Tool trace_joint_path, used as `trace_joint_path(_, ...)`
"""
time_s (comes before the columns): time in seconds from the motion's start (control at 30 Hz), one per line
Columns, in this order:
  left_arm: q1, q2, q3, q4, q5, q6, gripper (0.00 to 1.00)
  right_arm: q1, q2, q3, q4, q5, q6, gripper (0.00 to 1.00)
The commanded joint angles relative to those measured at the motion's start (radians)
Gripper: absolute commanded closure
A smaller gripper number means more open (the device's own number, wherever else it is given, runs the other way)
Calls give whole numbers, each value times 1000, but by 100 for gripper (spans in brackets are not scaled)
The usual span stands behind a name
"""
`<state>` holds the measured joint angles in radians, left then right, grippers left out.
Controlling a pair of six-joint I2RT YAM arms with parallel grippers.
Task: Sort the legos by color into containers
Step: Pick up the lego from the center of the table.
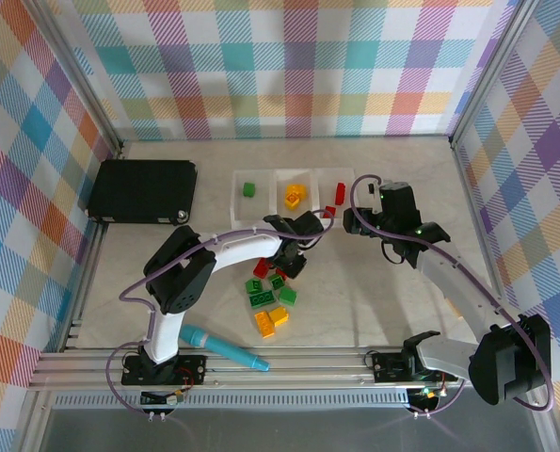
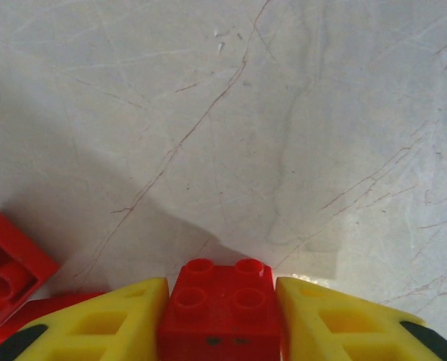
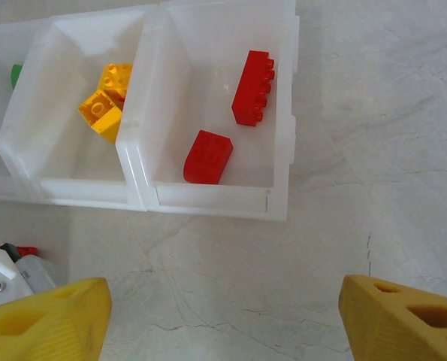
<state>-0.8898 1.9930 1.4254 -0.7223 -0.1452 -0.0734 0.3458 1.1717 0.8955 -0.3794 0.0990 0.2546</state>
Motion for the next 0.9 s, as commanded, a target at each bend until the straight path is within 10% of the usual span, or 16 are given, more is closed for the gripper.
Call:
trace_joint_path(0.0, -9, 20, 36, -43, -38, -1, 60, -4, 3, -13, -10, 18, 6, 20)
trace_joint_path(0.87, 9, 17, 340, 8, -20, -68, 70, -6, -65, -32, -22, 81, 4, 19)
